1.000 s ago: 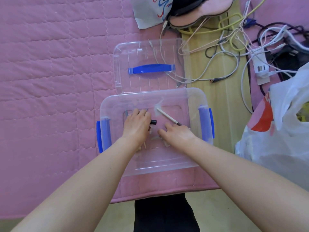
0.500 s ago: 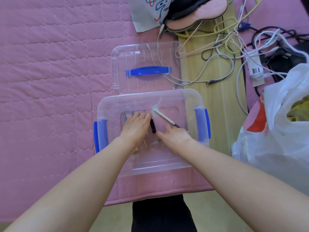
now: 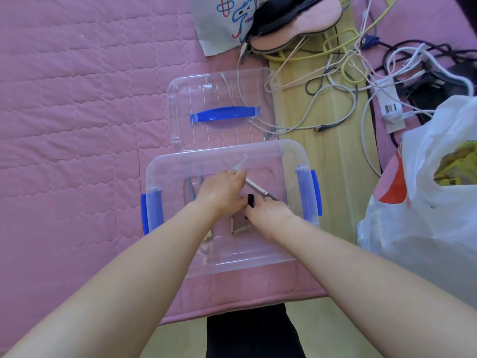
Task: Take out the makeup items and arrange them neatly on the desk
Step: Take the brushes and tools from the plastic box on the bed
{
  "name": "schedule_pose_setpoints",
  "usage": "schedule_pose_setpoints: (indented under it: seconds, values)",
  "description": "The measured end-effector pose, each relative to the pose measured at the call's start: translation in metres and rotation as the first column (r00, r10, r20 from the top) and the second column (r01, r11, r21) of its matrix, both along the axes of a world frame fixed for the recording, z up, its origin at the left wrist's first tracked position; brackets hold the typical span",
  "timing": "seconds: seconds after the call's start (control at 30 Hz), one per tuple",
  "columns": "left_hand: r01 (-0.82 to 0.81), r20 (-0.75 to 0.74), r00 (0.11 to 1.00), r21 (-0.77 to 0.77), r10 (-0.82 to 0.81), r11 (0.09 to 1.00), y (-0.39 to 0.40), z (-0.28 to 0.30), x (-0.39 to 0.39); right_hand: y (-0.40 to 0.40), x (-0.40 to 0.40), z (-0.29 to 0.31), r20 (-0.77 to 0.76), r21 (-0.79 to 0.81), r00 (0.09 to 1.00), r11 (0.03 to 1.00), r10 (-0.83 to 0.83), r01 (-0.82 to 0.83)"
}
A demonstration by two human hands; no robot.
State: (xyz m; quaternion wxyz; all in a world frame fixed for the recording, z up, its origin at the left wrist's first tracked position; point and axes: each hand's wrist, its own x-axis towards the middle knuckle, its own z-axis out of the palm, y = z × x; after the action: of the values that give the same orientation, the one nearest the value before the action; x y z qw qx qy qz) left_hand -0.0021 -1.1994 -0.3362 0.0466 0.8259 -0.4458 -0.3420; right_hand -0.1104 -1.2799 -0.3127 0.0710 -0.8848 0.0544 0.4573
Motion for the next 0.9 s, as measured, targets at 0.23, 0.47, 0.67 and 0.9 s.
schedule_pose_setpoints:
  seconds: [0.23, 0.47, 0.67, 0.9]
  values:
    - [0.255, 0.163, 0.955, -0.027, -0.247, 0.967, -0.016, -0.012, -0.011, -0.003, 0.002, 0.010, -0.006, 0.023, 1.000, 1.000, 0.004, -0.004]
    - [0.372, 0.248, 0.892, 0.077, -0.379, 0.925, -0.022, -0.017, -0.014, 0.000, 0.000, 0.024, -0.118, -0.037, 0.985, 0.992, -0.128, 0.124]
    - [-0.014, 0.018, 1.000, 0.071, 0.013, 0.997, -0.014, -0.011, -0.013, -0.003, -0.001, 0.027, -0.125, -0.033, 0.831, 0.840, -0.542, 0.542]
    - [-0.491, -0.256, 0.821, 0.140, 0.510, 0.860, -0.004, -0.010, -0.033, -0.005, 0.005, 0.032, 0.016, 0.118, 0.504, 0.502, -0.864, 0.857]
